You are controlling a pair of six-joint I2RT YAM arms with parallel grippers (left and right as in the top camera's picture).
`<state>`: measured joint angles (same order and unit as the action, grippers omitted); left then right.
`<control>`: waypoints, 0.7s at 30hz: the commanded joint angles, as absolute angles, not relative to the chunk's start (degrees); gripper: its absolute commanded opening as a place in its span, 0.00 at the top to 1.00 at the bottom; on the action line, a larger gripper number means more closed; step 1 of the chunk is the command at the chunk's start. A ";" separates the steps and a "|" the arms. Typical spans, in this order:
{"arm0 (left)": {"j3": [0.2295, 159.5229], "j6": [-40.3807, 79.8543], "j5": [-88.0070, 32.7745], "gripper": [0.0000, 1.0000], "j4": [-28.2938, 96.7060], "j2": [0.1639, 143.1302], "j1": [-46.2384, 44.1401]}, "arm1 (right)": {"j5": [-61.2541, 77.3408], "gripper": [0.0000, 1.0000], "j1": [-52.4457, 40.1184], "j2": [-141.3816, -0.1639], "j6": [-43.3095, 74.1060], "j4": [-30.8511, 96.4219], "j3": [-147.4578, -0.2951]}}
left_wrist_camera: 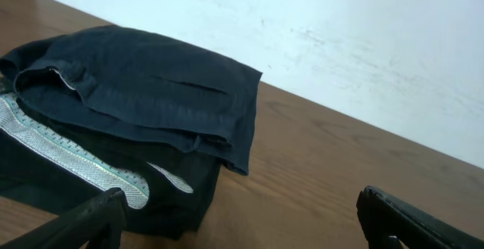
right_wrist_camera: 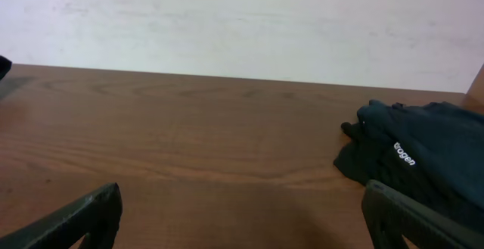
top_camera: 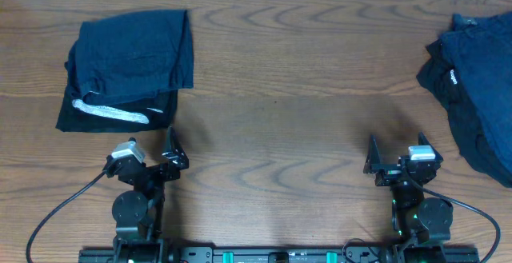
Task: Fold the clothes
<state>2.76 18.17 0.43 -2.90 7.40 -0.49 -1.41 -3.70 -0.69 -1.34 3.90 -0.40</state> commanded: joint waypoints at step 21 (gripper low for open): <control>0.23 -0.82 0.86 0.02 4.16 0.12 -5.02 | -1.28 0.01 -3.29 -0.27 -2.22 4.19 -0.32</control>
<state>1.21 6.00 -0.01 1.67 0.73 -4.34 -1.41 -3.70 -0.67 -1.34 3.90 -0.40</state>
